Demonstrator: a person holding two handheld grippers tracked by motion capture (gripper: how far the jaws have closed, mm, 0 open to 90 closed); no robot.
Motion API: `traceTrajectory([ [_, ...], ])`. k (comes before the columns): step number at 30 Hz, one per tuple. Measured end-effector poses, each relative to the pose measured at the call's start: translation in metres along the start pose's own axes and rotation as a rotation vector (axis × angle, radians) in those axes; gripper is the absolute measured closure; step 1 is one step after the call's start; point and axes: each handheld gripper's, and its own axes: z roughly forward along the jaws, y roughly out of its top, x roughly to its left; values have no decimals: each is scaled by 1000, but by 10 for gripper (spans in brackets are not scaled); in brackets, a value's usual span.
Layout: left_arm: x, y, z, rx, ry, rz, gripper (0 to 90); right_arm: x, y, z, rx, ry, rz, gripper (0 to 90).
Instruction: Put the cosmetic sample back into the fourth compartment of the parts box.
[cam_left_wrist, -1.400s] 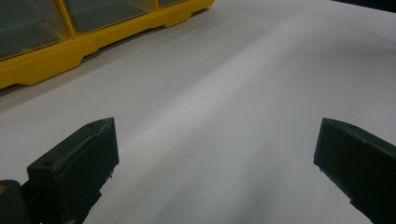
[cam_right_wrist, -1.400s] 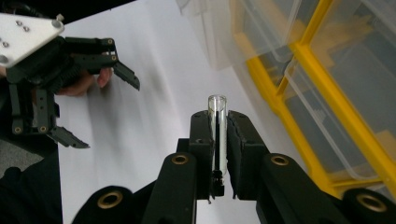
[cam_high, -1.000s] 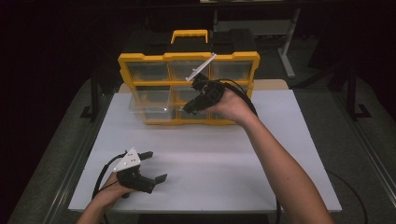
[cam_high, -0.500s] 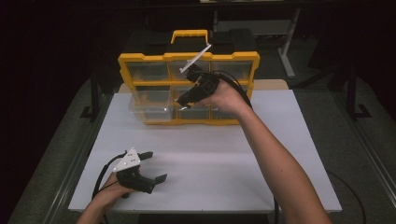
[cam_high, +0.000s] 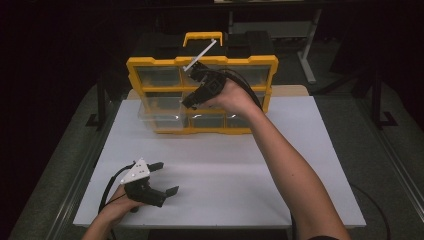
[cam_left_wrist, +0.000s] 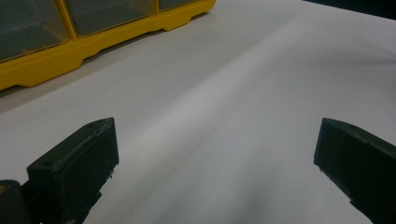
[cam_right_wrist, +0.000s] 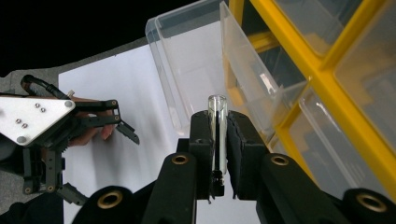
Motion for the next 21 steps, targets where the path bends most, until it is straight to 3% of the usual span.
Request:
traceTrajectory([
  [21, -1, 0, -1, 0, -3, -10, 2, -4, 26, 20, 10, 6, 14, 796],
])
